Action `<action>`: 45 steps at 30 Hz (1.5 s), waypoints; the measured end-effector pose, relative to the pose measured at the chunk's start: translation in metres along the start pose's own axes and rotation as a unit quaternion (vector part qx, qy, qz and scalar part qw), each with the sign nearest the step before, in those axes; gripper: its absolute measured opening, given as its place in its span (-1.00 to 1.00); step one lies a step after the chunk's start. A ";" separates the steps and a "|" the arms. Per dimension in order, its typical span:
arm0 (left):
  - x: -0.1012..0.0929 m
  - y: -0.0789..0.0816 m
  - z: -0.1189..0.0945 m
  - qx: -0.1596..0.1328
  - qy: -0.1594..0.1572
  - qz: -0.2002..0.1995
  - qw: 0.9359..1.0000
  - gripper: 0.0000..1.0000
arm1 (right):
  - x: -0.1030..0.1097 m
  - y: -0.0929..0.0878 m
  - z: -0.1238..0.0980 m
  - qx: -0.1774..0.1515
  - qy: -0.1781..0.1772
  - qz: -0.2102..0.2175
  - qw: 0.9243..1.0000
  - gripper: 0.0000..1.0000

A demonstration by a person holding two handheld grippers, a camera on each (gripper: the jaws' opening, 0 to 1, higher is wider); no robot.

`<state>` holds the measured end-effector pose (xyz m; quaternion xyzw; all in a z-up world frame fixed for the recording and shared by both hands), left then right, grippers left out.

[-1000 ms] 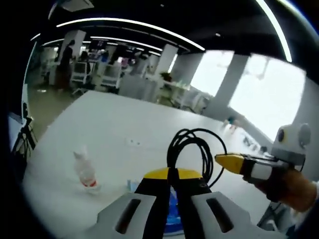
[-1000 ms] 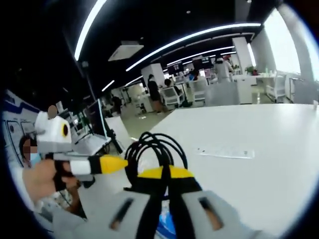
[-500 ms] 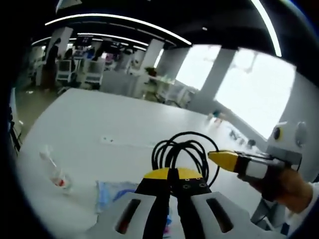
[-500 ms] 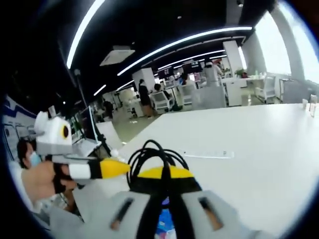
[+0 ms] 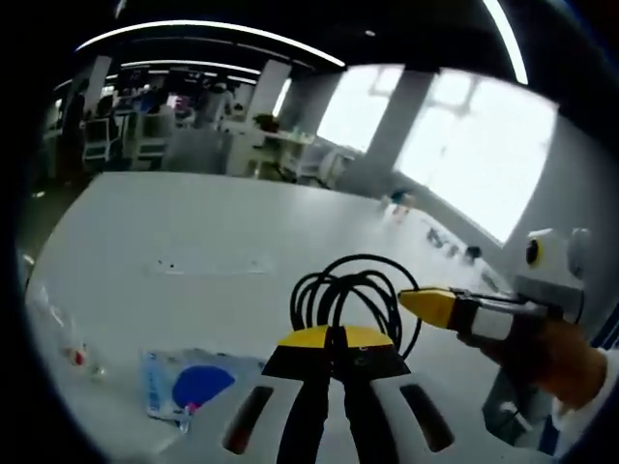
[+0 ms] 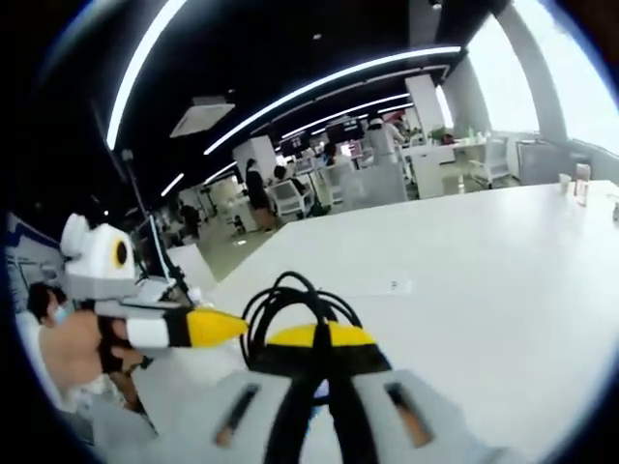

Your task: Arrange the tabletop items into an orderly group along one side of the table until the central work area is clear of visible clutter.

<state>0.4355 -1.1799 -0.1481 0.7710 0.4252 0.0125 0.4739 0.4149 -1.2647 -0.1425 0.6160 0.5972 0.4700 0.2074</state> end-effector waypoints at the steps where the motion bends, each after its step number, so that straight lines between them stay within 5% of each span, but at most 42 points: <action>1: -0.002 -0.003 0.003 0.004 0.000 0.001 1.000 -1.00 | -0.003 -0.003 -0.001 0.003 -0.002 0.001 1.000 -1.00; 23: -0.018 -0.072 0.061 0.090 0.004 0.000 0.996 -1.00 | -0.059 -0.072 -0.003 0.064 -0.016 0.024 0.998 -1.00; 36: -0.005 -0.125 0.081 0.136 0.031 -0.042 0.989 -1.00 | -0.069 -0.124 0.009 0.126 -0.001 0.018 0.992 -1.00; 45: -0.003 -0.142 0.090 0.152 0.045 -0.050 0.986 -1.00 | -0.080 -0.147 0.013 0.145 -0.001 0.032 0.989 -1.00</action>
Point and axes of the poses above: the point that each gripper's makers call its tool centre point, and the gripper's own axes: z roughly forward along the fingers, x roughly to its left, y roughly out of its top, the point moved 1 cm from there along -z, roughly backward along the fingers, and after that the axes turned 8 degrees about x, right-handed, at the moved point
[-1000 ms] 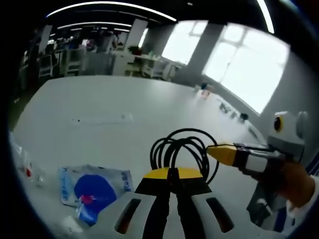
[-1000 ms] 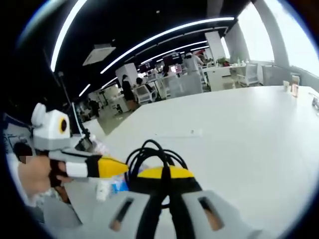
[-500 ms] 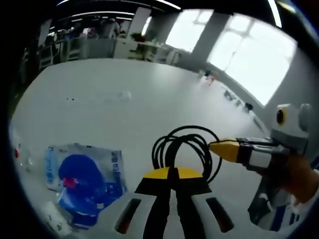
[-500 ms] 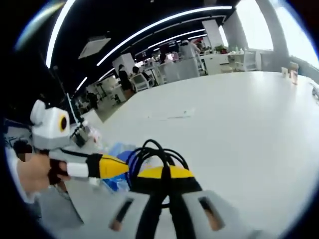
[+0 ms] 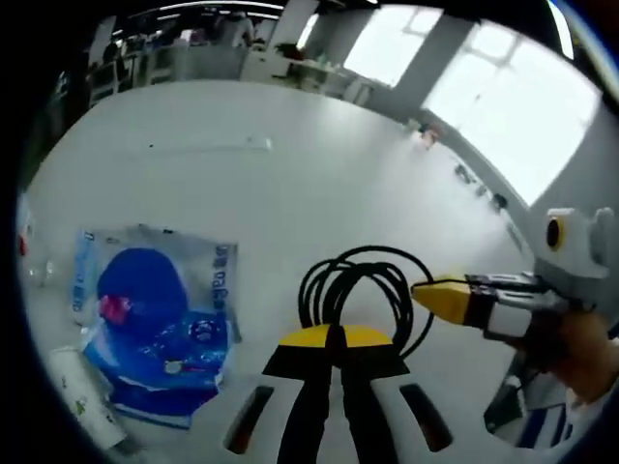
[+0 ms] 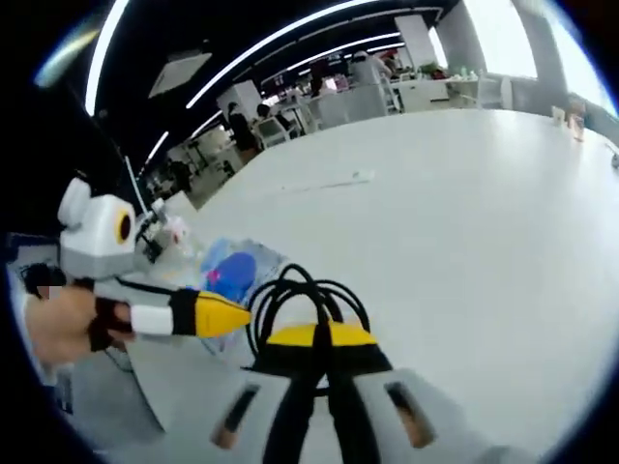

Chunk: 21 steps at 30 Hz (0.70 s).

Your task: Arrange the tabletop items into an orderly group along one side of the table until the central work area is clear of visible clutter.

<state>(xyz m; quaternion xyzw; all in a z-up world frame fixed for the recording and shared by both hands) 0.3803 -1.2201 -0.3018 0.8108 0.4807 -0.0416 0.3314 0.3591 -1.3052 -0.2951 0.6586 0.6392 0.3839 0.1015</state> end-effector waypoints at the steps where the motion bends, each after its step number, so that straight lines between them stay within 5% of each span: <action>1: 0.000 -0.001 0.002 0.002 0.002 0.001 1.000 -1.00 | -0.001 -0.002 0.001 0.002 0.000 0.001 1.000 -1.00; 13: 0.003 -0.022 0.020 0.032 0.028 0.022 0.999 -1.00 | -0.012 -0.030 0.016 0.029 -0.008 -0.003 1.000 -1.00; 21: 0.010 -0.036 0.028 0.056 0.041 0.024 0.997 -1.00 | -0.018 -0.045 0.024 0.073 -0.029 -0.059 0.995 -0.98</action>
Point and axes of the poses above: the point that each gripper's makers call its tool centre point, and the gripper's own axes: z roughly forward along the fingers, x roughly to its left, y roughly out of its top, the point moved 1 cm from there along -z, roughly backward along the fingers, and after that the axes turned 8 degrees about x, right-handed, at the moved point
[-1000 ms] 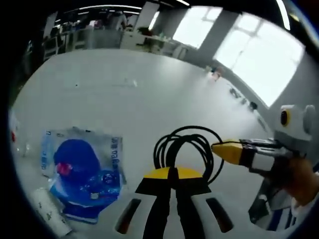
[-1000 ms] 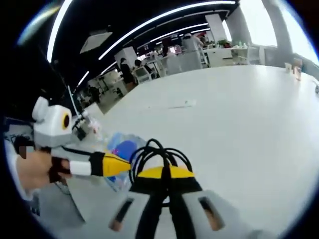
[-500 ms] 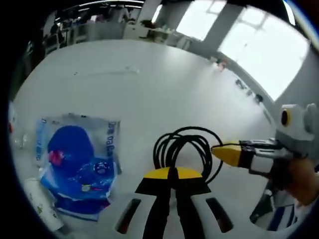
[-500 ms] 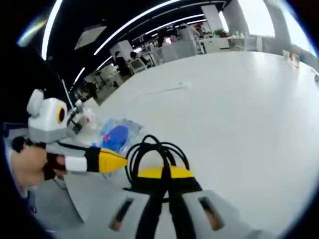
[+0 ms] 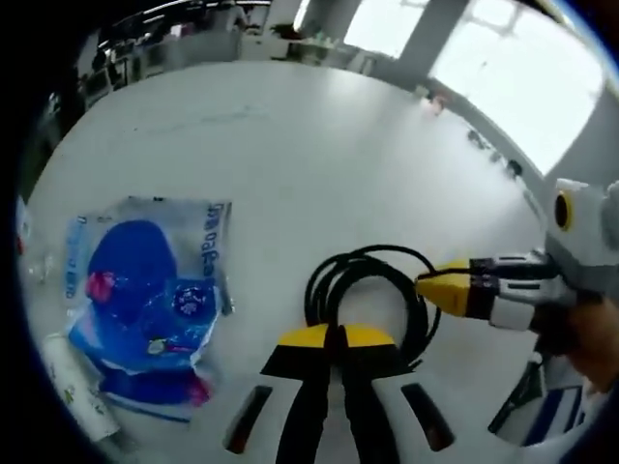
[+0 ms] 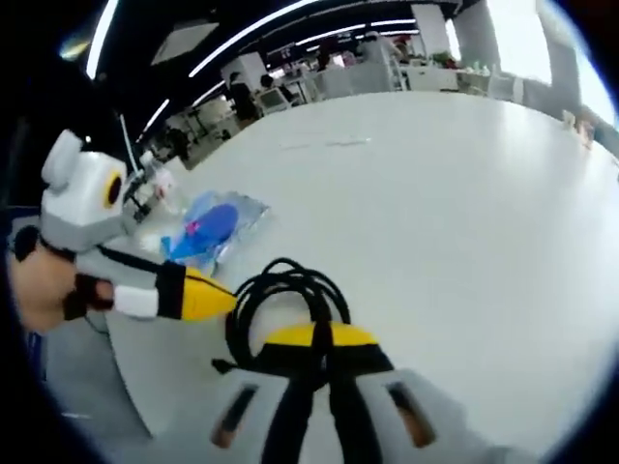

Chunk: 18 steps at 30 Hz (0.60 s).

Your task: Arrange the tabletop items into an orderly group along one side of the table until the central work area is clear of visible clutter.

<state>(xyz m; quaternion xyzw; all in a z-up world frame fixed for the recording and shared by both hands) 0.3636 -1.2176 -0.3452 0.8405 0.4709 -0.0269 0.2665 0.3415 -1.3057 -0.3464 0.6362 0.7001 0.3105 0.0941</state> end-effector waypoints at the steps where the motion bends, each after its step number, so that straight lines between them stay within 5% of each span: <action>1: 0.000 -0.002 0.001 0.004 0.000 0.001 1.000 -1.00 | -0.001 -0.006 0.003 0.016 -0.007 -0.022 1.000 -0.97; 3: 0.001 -0.007 0.005 0.013 0.002 0.003 1.000 -0.96 | 0.000 -0.013 0.007 0.033 -0.014 -0.039 0.999 -0.95; 18: -0.002 -0.014 0.009 0.019 -0.007 0.009 1.000 -0.81 | 0.001 -0.011 0.010 0.007 -0.028 -0.023 0.999 -0.96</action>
Point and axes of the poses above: the point that each gripper's makers call its tool centre point, and the gripper's own axes: z roughly forward along the fingers, x roughly to its left, y roughly out of its top, the point moved 1 cm from there along -z, roughly backward along the fingers, and after that the axes turned 8 degrees about x, right-handed, at the moved point
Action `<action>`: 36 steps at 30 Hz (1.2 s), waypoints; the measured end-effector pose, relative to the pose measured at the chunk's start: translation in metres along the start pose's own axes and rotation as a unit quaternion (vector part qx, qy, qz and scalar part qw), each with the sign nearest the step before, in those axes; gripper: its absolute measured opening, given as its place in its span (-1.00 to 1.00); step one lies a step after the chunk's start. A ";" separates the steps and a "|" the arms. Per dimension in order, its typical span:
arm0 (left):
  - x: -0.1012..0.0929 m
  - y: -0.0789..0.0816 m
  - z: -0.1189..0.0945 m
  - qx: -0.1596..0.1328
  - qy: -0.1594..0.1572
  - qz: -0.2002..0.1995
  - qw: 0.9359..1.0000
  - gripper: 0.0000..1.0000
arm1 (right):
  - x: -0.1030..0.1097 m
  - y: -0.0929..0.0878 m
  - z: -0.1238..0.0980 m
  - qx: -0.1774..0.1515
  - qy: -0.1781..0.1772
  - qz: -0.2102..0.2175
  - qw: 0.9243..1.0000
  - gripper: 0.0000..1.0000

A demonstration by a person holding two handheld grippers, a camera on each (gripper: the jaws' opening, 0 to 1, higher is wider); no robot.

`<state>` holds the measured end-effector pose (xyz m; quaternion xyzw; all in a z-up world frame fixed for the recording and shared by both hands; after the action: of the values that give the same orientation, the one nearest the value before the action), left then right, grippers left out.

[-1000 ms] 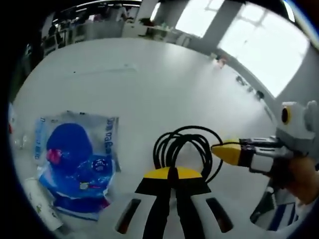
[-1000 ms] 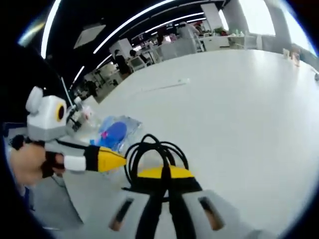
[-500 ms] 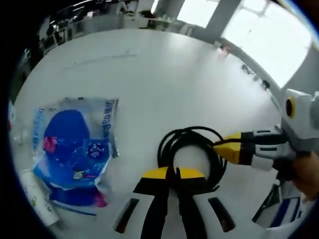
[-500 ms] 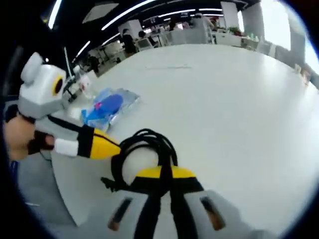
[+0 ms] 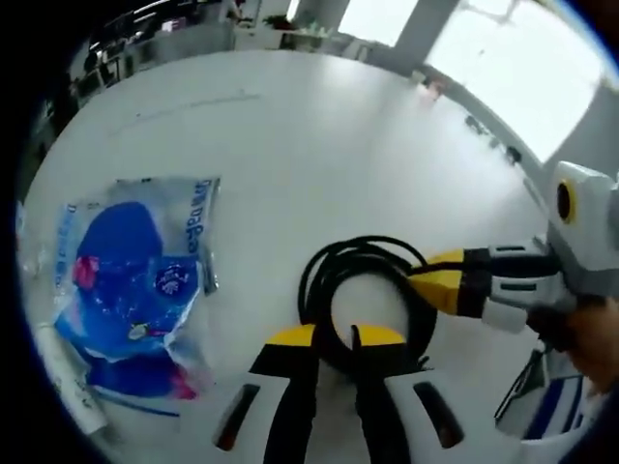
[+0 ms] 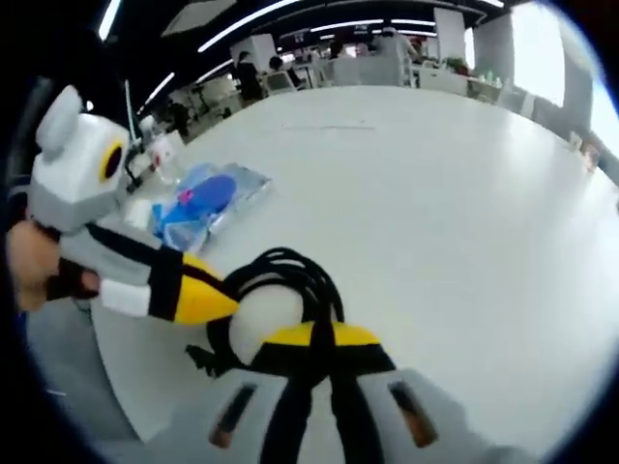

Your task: Arrange the tabletop items into an orderly group along one side of the table until the central work area is clear of visible clutter.

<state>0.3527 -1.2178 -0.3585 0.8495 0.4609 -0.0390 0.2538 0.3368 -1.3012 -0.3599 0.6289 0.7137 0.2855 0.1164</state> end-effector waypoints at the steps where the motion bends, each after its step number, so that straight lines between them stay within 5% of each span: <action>1: 0.000 0.000 0.000 0.001 -0.002 -0.001 1.000 -0.80 | 0.000 0.000 0.000 -0.002 0.000 0.002 1.000 -0.96; 8: -0.002 0.000 -0.002 0.004 -0.014 -0.022 1.000 -0.69 | 0.000 0.000 0.001 -0.005 -0.002 0.003 1.000 -0.96; 11: -0.003 0.003 -0.008 -0.011 -0.020 -0.032 0.999 -0.49 | 0.000 0.000 0.000 -0.006 -0.003 0.007 1.000 -0.96; 17: 0.004 0.007 -0.019 -0.031 -0.014 -0.027 0.999 -0.41 | 0.000 -0.001 0.001 -0.005 -0.006 0.005 1.000 -0.96; 31: 0.009 0.023 -0.075 -0.122 -0.030 0.015 0.992 -0.23 | 0.001 0.001 -0.002 -0.017 -0.002 0.018 1.000 -0.94; 36: 0.022 0.027 -0.100 -0.167 -0.021 0.026 0.985 -0.03 | 0.001 0.011 -0.011 -0.039 -0.020 -0.002 0.999 -0.60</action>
<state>0.3697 -1.1661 -0.2676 0.8057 0.4332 0.0274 0.4030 0.3398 -1.3030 -0.3449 0.6280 0.7007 0.3003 0.1560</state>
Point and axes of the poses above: the point that each gripper's makers call its tool centre point, and the gripper's own axes: z roughly forward along the fingers, x roughly to its left, y roughly out of its top, the point moved 1 cm from there along -z, roughly backward along the fingers, and after that the axes turned 8 degrees about x, right-handed, at the moved point
